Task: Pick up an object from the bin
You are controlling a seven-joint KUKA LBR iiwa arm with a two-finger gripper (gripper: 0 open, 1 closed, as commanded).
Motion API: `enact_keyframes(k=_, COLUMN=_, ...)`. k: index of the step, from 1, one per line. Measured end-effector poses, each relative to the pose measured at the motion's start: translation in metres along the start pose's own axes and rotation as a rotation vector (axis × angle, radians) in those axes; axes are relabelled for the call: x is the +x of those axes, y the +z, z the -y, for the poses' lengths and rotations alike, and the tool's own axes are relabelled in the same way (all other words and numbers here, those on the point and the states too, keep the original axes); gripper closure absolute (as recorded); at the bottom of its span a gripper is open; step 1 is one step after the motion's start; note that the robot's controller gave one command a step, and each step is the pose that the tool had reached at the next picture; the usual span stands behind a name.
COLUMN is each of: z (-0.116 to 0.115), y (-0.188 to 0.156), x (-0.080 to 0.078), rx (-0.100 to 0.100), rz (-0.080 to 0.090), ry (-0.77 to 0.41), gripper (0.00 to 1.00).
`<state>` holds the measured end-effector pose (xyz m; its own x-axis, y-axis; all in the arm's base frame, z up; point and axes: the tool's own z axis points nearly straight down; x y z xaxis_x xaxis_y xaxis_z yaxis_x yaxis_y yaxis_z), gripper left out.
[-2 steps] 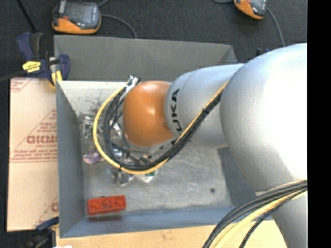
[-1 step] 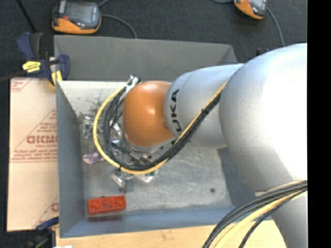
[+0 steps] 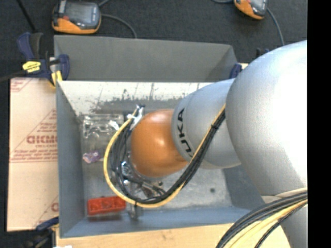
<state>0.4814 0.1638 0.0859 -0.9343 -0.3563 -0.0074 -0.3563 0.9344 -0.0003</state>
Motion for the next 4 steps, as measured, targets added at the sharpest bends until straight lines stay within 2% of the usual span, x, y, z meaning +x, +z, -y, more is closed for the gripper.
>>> enact_keyframes(k=1, z=-0.047, y=0.014, x=-0.024, rx=-0.001, rz=0.006, ry=-0.013, gripper=0.00)
enact_keyframes(k=2, z=-0.045, y=0.015, x=-0.021, rx=-0.002, rz=-0.002, ry=-0.006, gripper=1.00)
enact_keyframes(k=3, z=-0.027, y=-0.089, x=-0.033, rx=0.001, rz=0.003, ry=0.001, gripper=1.00)
enact_keyframes(k=4, z=-0.037, y=-0.190, x=-0.074, rx=0.000, rz=0.007, ry=-0.025, gripper=1.00)
